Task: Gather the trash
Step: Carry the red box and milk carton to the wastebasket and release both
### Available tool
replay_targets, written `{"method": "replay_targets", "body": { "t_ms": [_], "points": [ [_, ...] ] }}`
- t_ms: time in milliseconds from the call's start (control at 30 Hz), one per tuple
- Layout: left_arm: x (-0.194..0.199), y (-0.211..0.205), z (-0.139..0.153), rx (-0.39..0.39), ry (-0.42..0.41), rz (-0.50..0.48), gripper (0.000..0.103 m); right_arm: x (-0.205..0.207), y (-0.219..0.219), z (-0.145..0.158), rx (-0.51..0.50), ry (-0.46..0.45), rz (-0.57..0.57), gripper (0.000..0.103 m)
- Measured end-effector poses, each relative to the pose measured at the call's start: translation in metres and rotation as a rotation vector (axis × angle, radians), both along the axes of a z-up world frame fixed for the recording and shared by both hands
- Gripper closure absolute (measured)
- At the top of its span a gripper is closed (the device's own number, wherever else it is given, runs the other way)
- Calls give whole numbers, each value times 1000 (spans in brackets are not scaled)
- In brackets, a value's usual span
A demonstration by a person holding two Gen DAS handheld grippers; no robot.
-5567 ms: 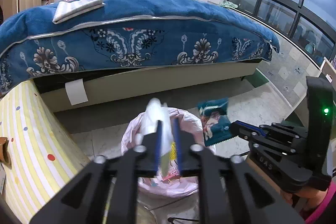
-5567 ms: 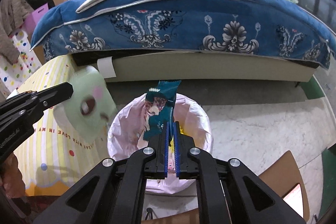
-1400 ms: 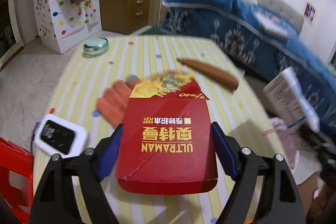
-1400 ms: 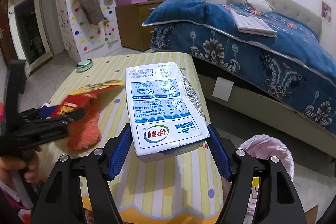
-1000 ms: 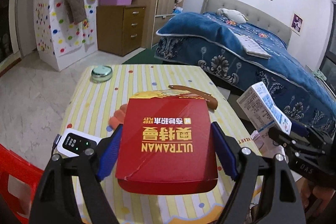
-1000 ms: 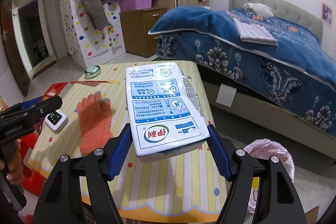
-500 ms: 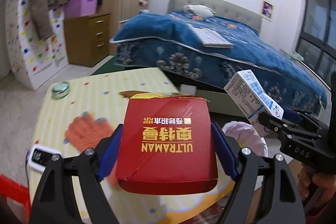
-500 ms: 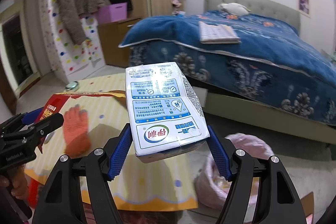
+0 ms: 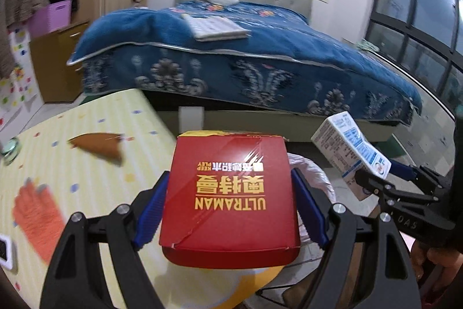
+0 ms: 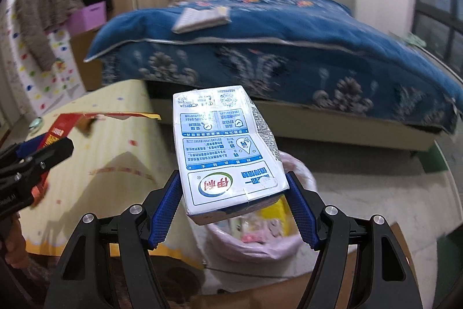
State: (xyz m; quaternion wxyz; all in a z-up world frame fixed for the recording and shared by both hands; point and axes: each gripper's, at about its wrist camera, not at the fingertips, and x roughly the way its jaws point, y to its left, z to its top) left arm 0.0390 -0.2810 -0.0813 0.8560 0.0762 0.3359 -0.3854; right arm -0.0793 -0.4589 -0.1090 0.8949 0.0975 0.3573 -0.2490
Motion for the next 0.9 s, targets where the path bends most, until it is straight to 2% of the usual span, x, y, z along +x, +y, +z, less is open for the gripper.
{"method": "replay_targets", "body": {
  "t_ms": [300,500,567,600,633,767,900],
  "points": [
    [-7,-74,-20,39,-7,-129,25,-17,-53,-23,14,45,-103,33],
    [0,-112,-39,78,14,-174,24,-9,-86,-33,45,37,-98,32],
    [4,-121,-43,86,16,-170,19,-1,-98,-38,65,25,-83,30],
    [5,-124,-45,85,17,-162,9,2,-102,-40,73,27,-82,28],
    [5,-124,-46,81,18,-154,7,3,-106,-43,71,34,-96,23],
    [10,-111,-46,79,27,-126,7,-7,-106,-38,84,9,-129,22],
    [12,-84,-37,83,-7,-77,7,-19,-95,-27,96,-17,-133,23]
  ]
}}
